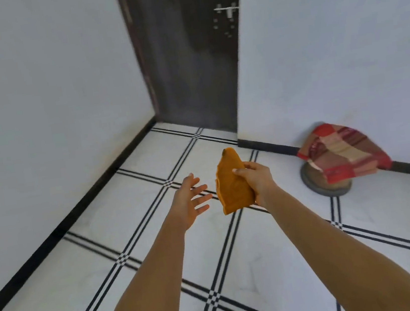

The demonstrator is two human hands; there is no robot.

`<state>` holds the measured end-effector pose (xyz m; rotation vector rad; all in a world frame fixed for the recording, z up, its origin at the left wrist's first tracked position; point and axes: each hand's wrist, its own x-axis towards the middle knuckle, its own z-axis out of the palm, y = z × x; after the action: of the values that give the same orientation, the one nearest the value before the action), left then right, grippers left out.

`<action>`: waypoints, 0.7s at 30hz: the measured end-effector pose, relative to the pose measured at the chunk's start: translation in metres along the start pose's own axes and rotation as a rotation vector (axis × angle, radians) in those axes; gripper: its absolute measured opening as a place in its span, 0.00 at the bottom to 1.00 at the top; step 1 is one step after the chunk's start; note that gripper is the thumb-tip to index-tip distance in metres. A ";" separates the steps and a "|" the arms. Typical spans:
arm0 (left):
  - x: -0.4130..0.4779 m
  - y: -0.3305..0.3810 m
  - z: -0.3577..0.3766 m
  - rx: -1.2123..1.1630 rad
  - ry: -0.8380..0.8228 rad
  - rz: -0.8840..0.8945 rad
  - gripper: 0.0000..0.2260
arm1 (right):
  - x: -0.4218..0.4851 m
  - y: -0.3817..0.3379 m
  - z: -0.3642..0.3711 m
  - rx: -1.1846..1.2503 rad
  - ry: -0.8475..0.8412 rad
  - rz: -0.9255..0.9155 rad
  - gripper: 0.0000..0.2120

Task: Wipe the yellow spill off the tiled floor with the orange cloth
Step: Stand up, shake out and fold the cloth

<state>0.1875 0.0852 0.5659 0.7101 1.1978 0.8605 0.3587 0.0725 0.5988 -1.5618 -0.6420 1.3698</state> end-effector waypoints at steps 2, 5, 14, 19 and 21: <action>0.029 0.004 0.043 0.036 -0.058 -0.018 0.21 | 0.026 -0.009 -0.036 0.023 0.054 0.004 0.21; 0.084 0.008 0.115 0.099 -0.159 -0.064 0.22 | 0.072 -0.025 -0.092 0.097 0.166 0.023 0.21; 0.260 0.034 0.297 0.180 -0.343 -0.155 0.23 | 0.228 -0.097 -0.228 0.185 0.329 0.069 0.15; 0.348 0.050 0.393 0.246 -0.412 -0.208 0.20 | 0.312 -0.135 -0.295 0.241 0.365 0.146 0.22; 0.372 0.051 0.429 0.289 -0.449 -0.243 0.19 | 0.343 -0.139 -0.321 0.242 0.397 0.140 0.23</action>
<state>0.6458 0.4225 0.5256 0.9130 0.9811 0.3015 0.7733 0.3281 0.5445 -1.6383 -0.1223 1.1411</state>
